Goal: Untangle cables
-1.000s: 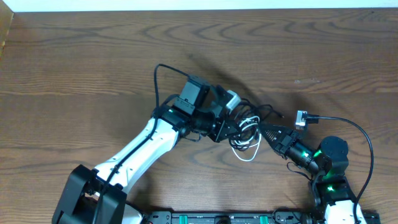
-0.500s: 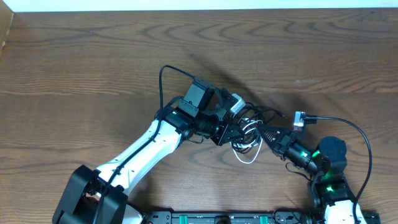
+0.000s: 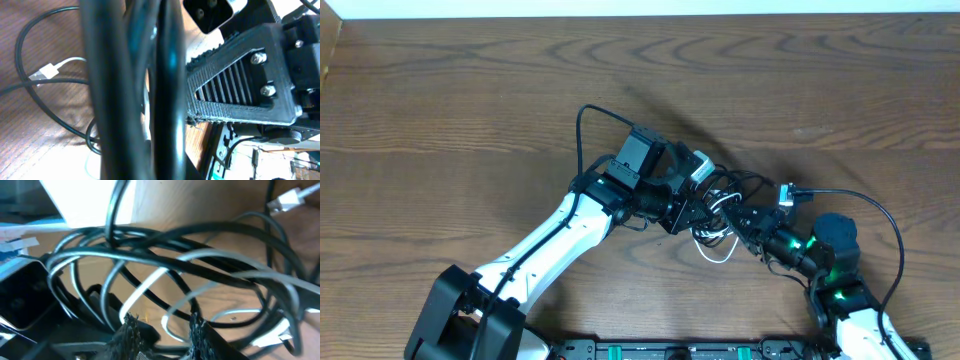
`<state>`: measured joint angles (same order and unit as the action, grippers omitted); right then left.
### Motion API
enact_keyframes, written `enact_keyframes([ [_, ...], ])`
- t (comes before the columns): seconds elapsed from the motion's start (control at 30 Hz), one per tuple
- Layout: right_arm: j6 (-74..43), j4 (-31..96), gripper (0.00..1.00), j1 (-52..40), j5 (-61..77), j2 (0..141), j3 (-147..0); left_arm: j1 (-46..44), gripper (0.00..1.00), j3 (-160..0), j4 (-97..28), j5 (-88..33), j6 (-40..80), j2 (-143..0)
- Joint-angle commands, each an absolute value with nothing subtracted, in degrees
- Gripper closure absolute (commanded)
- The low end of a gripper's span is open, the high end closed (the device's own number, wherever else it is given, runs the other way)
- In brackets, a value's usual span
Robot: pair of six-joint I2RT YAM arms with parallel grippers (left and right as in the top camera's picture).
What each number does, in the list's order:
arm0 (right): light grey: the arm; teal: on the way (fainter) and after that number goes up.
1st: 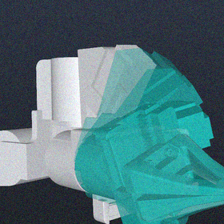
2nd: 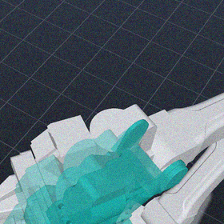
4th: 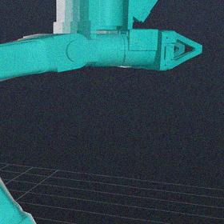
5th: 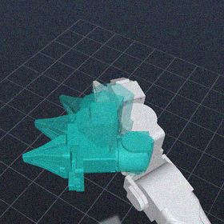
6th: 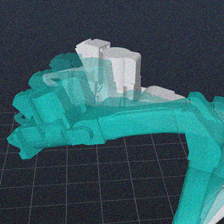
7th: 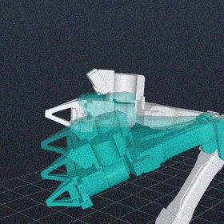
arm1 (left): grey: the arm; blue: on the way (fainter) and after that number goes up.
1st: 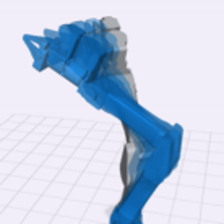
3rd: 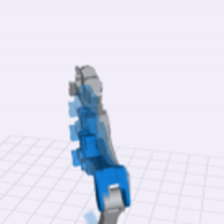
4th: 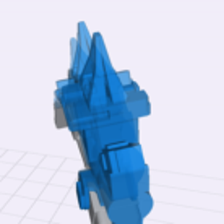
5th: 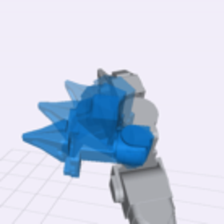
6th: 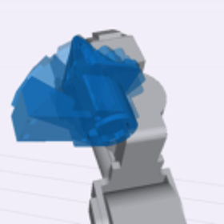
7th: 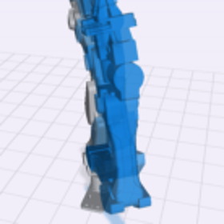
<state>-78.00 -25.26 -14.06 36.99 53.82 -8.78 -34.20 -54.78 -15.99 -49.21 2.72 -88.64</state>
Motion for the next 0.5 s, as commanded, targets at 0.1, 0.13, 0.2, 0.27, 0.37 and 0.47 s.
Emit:
enact_keyframes([
  [0.1,-82.3,-29.7,0.69,-14.3,36.3,55.2,-9.5,-34.3,0.92,-54.8,-15.6,-50.2,1.7,-88.7],
  [0.13,-82.3,-29.7,0.69,-14.3,36.2,55.2,-9.5,-34.3,0.92,-54.8,-15.6,-50.2,1.7,-88.7],
  [0.2,-82.3,-29.6,0.69,-14.3,36.1,55.3,-9.5,-34.3,0.92,-54.8,-15.6,-50.2,1.7,-88.7],
  [0.27,-82.3,-29.6,0.68,-14.4,36.2,55.5,-9.5,-34.3,0.92,-54.8,-15.6,-50.2,1.7,-88.7],
  [0.37,-82.3,-29.4,0.68,-14.4,36.2,55.5,-9.5,-34.3,0.92,-54.8,-15.5,-50.2,1.7,-88.7],
  [0.47,-82.3,-29.3,0.67,-15.3,34.9,55.7,-9.5,-34.3,0.92,-54.8,-15.5,-50.2,1.7,-88.7],
])
